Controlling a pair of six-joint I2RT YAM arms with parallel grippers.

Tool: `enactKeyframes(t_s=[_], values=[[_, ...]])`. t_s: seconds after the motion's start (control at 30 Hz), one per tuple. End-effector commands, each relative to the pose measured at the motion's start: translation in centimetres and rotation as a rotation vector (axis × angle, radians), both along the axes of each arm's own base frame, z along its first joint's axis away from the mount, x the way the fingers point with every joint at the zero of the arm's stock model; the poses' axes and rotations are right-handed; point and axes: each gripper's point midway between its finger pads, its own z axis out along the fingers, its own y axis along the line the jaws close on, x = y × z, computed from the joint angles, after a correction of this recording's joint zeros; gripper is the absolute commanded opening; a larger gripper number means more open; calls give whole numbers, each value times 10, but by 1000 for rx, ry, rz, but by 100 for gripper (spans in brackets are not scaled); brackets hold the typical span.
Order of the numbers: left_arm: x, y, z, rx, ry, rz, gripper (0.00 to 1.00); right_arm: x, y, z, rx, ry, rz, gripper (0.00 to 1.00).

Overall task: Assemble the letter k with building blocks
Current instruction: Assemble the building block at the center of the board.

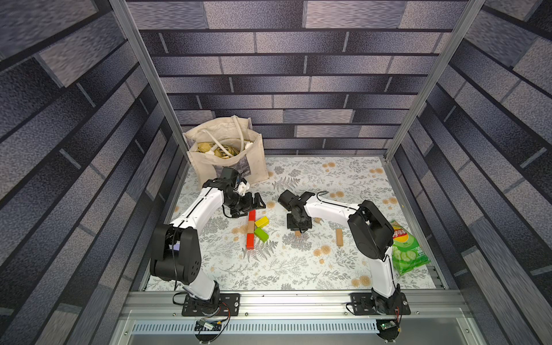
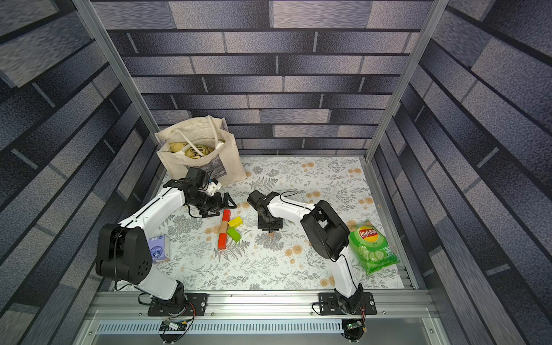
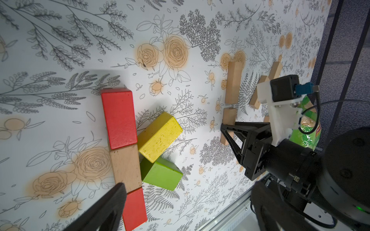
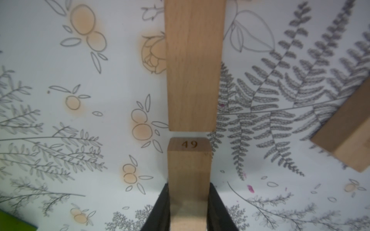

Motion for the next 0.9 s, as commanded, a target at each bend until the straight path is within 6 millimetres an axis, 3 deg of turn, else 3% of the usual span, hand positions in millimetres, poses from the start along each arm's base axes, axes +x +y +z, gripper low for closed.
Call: enactKeyframes(t_s=[0.0, 0.87], values=[[-3, 0, 3, -14, -6, -4, 100, 10, -5, -4, -23, -16, -21, 24], [-3, 0, 4, -12, -9, -5, 100, 14, -6, -7, -36, -20, -22, 24]])
